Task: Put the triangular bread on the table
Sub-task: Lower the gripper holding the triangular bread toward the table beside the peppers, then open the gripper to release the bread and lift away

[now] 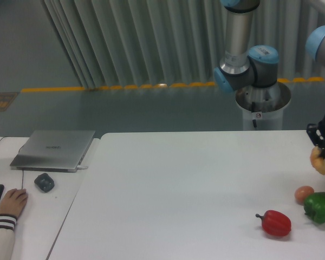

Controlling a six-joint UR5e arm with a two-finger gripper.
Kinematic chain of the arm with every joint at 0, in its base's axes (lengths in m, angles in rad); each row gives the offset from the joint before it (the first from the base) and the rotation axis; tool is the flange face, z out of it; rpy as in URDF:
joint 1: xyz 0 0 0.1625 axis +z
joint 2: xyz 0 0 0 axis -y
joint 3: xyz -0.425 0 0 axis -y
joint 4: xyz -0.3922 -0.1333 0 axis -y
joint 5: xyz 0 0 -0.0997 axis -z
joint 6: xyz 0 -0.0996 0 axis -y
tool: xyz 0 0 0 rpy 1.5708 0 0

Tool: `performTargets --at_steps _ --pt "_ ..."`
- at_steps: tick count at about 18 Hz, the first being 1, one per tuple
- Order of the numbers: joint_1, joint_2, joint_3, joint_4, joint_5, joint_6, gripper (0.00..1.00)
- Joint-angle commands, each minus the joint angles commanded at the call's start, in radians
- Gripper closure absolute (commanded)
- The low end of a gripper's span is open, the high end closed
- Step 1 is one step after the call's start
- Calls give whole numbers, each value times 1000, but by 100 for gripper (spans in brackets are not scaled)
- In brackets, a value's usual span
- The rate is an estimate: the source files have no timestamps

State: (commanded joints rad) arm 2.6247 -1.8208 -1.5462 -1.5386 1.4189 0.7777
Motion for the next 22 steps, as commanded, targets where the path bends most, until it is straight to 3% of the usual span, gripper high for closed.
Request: performTargets --at_steps 8,10,11,14,19,22 --pt "-21 -37 -29 11 34 9 99" --pt "-23 -41 -32 15 57 18 74" --pt "-28 -41 -32 20 76 21 66" --pt "-37 -52 -32 47 130 20 0" --pt "-37 -51 -28 106 132 15 0" --pt "-34 -45 -26 185 140 14 0"
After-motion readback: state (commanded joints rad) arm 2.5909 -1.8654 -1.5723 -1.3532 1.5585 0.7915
